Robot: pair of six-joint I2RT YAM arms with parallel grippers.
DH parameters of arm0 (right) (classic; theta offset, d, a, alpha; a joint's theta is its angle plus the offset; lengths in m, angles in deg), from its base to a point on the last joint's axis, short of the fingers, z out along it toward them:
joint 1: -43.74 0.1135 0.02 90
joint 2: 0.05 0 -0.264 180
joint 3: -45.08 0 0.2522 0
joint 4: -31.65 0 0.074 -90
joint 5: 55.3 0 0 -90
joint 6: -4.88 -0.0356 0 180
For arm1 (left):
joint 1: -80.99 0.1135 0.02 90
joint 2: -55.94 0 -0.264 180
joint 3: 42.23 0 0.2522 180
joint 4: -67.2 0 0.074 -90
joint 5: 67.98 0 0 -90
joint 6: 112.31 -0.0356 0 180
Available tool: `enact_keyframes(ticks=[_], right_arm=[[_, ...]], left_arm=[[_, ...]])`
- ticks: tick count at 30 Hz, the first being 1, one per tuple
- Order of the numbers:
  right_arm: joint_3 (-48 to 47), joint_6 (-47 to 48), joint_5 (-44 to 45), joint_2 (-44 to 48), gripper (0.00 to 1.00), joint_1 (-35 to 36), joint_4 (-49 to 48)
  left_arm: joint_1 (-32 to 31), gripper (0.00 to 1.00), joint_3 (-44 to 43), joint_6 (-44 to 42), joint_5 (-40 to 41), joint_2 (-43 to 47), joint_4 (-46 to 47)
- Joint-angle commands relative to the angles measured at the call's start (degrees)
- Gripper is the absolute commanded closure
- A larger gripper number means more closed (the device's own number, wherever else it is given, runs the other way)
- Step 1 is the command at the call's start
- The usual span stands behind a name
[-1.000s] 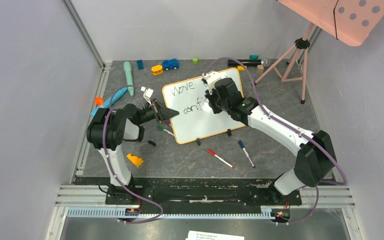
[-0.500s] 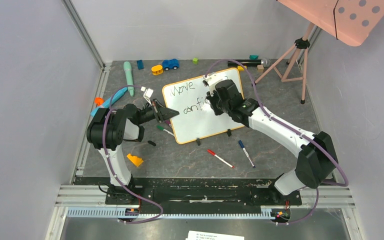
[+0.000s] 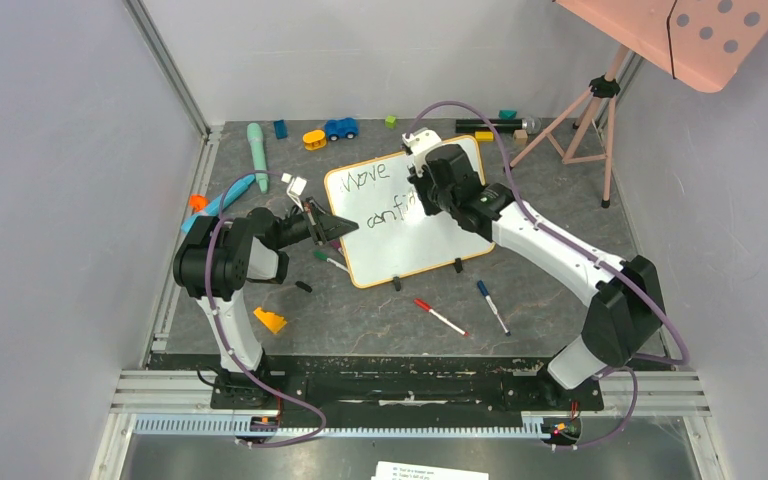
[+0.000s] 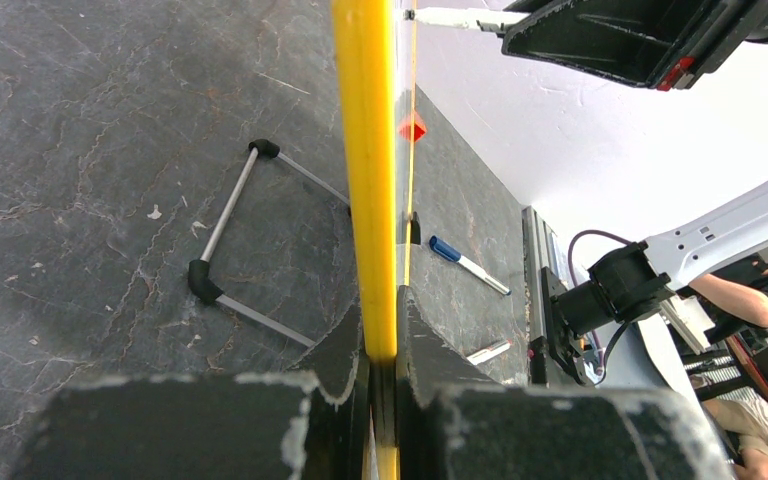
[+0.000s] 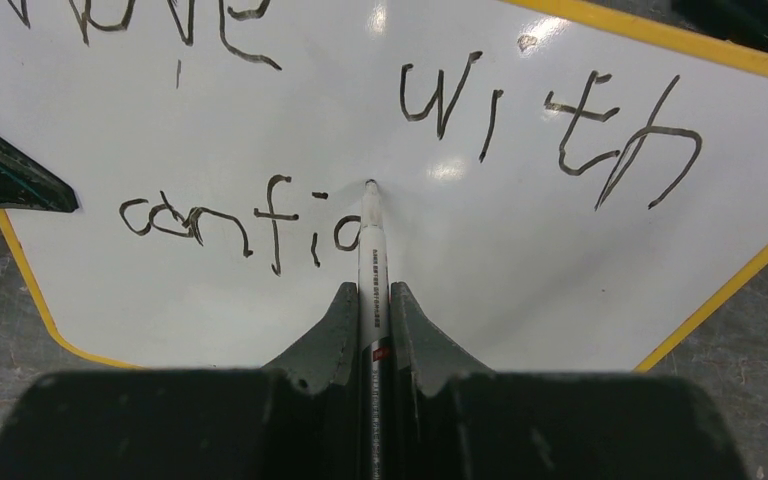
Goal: Write a sentence on the whiteboard
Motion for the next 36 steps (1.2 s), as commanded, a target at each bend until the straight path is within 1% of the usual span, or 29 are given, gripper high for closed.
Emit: enact_keyframes(ticks=[1, 5, 13, 20, 36], right_arm=[[-3.1, 1.0, 2.5, -1.7, 1.0, -1.1, -1.5], [-2.8, 0.9, 2.2, -1.6, 1.0, -1.1, -1.2], [3.0, -0.4, 0.2, 1.4, 1.0, -1.1, -1.2], [6.1, -1.1, -0.6, 3.1, 1.0, -1.1, -1.6], [7.1, -1.1, 0.2, 4.8, 1.0, -1.1, -0.7]], left_arm=[[0.2, 0.98, -0.1, -10.6, 2.6, -1.1, 3.0], [0.1, 0.98, -0.1, -10.5, 2.5, -1.1, 3.0], [0.2, 0.98, -0.1, -10.6, 2.5, -1.1, 3.0], [0.2, 0.98, 0.1, -10.7, 2.5, -1.0, 3.0], [0.2, 0.98, 0.2, -10.7, 2.5, -0.9, 3.0]])
